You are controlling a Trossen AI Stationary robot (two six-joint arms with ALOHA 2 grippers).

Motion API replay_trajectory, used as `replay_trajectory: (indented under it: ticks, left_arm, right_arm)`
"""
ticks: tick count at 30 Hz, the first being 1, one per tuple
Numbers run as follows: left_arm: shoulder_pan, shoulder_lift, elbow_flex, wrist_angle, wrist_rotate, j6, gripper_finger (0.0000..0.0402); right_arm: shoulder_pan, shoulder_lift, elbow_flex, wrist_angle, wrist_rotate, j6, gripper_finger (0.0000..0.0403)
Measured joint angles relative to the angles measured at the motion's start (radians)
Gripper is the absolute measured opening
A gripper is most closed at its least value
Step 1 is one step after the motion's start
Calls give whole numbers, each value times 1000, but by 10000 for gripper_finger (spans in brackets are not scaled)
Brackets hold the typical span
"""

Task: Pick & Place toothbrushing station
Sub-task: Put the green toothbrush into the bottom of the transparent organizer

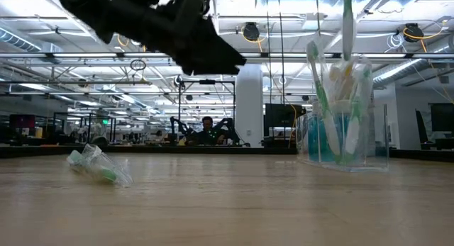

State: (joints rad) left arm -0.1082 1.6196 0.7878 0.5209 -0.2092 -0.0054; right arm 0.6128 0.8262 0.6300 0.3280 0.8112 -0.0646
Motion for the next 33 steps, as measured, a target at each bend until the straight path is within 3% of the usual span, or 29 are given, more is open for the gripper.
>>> replay_trajectory:
  ticks: [9,15,25,33]
  left_arm:
    - [48,0,-31,35,1,-84,267]
    - [48,0,-31,35,1,-82,267]
    - [48,0,-31,34,2,-82,267]
    - [48,0,-31,34,2,-82,267]
  right_arm:
    - [2,67,-40,33,-1,78,24]
    - [-3,114,-154,217,-1,147,22]
    - [-4,120,-333,515,-1,132,21]
    - [-4,137,-413,543,-4,216,22]
